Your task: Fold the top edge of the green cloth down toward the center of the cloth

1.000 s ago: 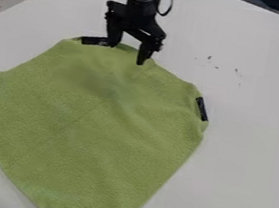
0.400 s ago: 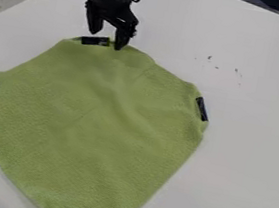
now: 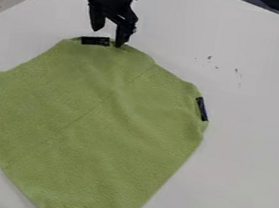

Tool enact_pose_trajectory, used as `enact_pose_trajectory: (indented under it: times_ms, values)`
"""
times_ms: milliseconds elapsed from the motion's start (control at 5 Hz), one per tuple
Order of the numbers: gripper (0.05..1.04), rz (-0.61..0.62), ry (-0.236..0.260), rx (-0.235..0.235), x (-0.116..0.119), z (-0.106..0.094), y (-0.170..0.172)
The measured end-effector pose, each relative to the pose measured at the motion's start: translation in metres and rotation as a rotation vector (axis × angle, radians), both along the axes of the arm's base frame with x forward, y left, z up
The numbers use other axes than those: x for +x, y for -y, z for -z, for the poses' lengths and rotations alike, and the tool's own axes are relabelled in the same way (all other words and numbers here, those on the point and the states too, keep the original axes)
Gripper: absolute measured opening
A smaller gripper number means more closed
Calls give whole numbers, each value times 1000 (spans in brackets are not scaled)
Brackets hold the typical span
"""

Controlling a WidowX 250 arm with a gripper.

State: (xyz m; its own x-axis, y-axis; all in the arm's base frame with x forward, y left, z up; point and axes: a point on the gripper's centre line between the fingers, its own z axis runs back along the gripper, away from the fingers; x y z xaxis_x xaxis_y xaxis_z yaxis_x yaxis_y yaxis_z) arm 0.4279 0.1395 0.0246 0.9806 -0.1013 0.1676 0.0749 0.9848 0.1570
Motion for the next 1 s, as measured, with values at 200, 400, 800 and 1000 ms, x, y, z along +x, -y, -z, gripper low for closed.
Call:
enact_pose_trajectory:
  times_ms: [200,400,800,1000]
  values:
    - [997,2,-12,-20,3,10,-6]
    - [946,4,-3,-38,4,10,-3]
    - [379,-10,14,-64,4,15,2]
    - [183,-1,17,-59,5,14,3]
